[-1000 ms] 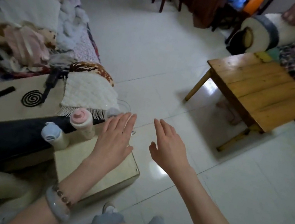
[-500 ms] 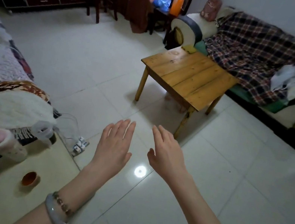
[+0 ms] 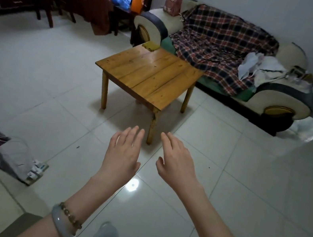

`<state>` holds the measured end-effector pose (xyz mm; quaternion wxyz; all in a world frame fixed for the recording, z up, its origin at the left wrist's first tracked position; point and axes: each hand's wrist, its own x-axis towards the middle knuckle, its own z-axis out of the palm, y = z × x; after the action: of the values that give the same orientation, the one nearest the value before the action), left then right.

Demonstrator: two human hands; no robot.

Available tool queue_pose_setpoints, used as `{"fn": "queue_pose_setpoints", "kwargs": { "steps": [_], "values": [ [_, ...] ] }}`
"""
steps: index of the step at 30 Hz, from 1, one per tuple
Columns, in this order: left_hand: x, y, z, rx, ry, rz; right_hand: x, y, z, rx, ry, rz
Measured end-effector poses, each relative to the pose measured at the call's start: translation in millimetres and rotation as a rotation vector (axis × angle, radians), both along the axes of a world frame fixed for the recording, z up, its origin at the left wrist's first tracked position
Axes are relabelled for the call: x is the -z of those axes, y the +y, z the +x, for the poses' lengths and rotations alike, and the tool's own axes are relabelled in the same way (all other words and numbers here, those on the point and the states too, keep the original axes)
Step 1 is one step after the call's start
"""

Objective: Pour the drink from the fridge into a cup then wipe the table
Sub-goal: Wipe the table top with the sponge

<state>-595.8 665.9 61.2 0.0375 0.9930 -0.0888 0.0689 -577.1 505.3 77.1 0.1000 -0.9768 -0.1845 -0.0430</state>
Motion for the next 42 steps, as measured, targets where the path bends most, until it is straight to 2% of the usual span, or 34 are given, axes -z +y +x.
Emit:
{"fn": "queue_pose_setpoints", "kwargs": {
  "steps": [9, 18, 27, 34, 42],
  "values": [
    [14.0, -62.5, 108.4, 0.087, -0.01, 0.03, 10.3, -61.3, 90.5, 0.095, -0.003, 0.022],
    [6.1, -124.1, 272.5, 0.178, -0.053, -0.017, 1.5, -126.0, 243.6, 0.165, -0.009, 0.016],
    [2.1, -159.0, 403.3, 0.218, -0.063, -0.002, 0.6, -167.7, 367.3, 0.189, 0.048, 0.051],
    [19.7, -183.5, 491.6, 0.138, -0.02, 0.029, 14.5, -193.7, 468.4, 0.106, 0.084, 0.077],
    [29.2, -241.6, 609.2, -0.076, 0.0, 0.038, 22.8, -252.2, 622.7, -0.099, 0.087, 0.045]
  ]
}}
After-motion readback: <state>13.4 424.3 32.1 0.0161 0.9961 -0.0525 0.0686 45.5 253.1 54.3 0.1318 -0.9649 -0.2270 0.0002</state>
